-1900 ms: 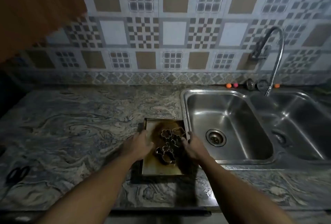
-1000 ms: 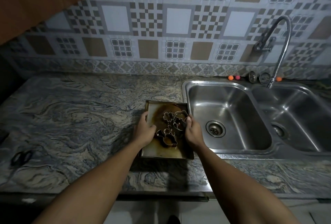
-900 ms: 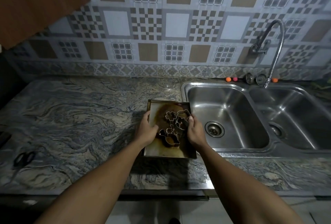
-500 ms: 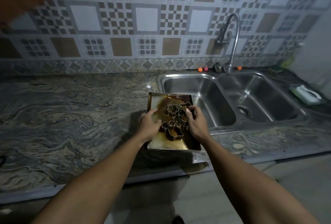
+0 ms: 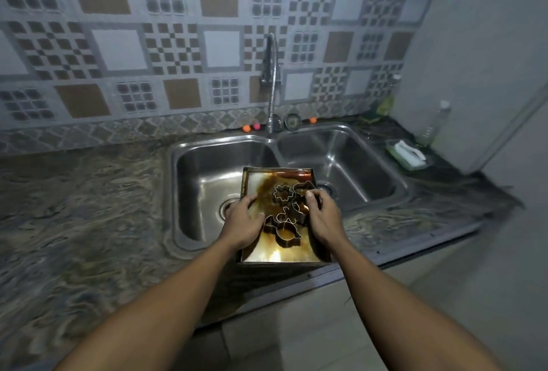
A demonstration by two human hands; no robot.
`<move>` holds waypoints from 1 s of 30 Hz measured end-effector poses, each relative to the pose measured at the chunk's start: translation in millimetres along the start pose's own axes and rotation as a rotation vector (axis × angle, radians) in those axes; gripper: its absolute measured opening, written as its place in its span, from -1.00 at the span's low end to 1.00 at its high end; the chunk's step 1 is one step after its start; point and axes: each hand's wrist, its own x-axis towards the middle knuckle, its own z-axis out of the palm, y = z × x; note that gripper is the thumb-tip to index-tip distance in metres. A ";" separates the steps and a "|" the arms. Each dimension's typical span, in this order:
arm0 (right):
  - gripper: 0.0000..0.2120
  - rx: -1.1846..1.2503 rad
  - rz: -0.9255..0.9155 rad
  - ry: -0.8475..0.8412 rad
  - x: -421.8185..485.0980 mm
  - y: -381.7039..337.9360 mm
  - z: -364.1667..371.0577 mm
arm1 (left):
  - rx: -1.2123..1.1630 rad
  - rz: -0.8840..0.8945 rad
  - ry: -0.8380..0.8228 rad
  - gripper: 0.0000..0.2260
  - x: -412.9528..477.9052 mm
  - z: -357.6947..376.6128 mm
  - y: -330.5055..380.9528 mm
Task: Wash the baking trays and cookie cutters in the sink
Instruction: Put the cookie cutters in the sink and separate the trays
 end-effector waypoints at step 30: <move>-0.65 -0.077 0.175 -0.114 296.4 167.8 -176.5 | -0.033 -0.074 0.017 -0.37 256.6 255.1 123.3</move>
